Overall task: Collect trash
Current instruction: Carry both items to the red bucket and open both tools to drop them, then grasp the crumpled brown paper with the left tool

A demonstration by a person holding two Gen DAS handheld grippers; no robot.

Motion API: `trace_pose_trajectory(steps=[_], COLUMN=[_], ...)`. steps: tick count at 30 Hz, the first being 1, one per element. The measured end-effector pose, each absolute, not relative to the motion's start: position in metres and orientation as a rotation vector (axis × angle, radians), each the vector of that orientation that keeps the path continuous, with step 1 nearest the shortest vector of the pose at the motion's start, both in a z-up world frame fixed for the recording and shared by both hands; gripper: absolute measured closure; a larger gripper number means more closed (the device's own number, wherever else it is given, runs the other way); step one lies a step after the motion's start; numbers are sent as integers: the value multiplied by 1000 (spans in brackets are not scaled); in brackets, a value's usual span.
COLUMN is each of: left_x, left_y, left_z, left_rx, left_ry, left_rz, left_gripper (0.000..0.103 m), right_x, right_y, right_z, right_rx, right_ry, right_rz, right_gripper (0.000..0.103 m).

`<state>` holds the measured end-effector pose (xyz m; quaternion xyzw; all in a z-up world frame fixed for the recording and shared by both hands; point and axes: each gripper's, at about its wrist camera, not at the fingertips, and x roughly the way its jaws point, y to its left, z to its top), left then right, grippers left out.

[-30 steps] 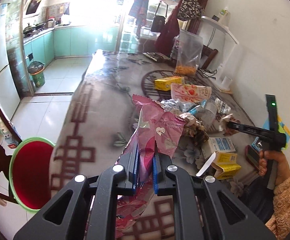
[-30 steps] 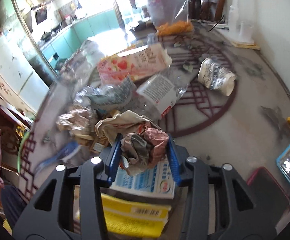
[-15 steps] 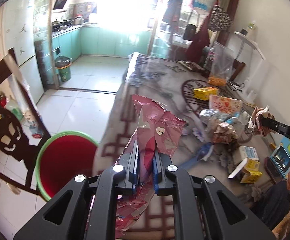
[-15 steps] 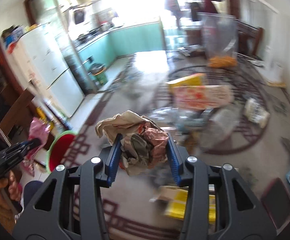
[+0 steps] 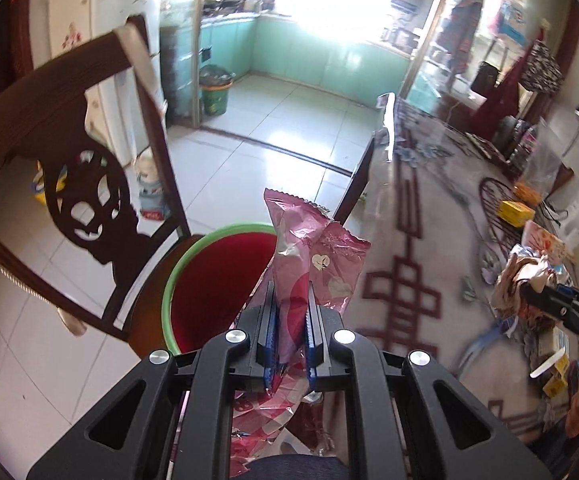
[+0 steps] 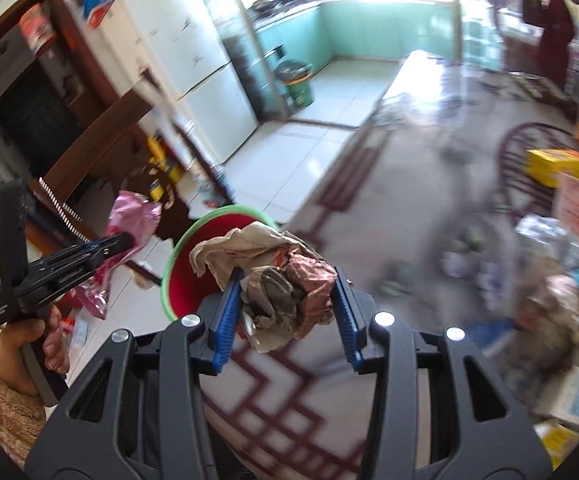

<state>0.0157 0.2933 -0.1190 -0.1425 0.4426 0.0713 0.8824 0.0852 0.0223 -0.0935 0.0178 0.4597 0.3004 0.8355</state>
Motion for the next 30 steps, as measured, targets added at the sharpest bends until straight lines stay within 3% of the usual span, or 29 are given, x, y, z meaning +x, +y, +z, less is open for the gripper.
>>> trace_pose_trajectory(steps=[8,10,11,12,13,24,30], left_x=[24,28,29,29,29,23,28], left_y=[297,298,300,302,303,284,238], left_z=[-139,-140,-140,-139,-138,-118,-100], left_rx=[-306,-309,-314,-329,-345,-337,-287], left_ry=[961,959,956,947,937,881,851], left_rz=[177,196,215,228,235,197,77], left_gripper=[94,81,72,56,54,54,54], right_x=[105,104,105,104,103,78,48], right_y=[73,81,82,82,81,6,-61], right_z=[-106,-104,-105,-103,-100,-82,-74], right_rx=[39,52,58,59,59,64,-16], right_ry=[1039,1030,1031,1021,1007,962,904], right_rz=[709,742,752,745,741,659,535], right_gripper=[58,48,35,31,31,27,21])
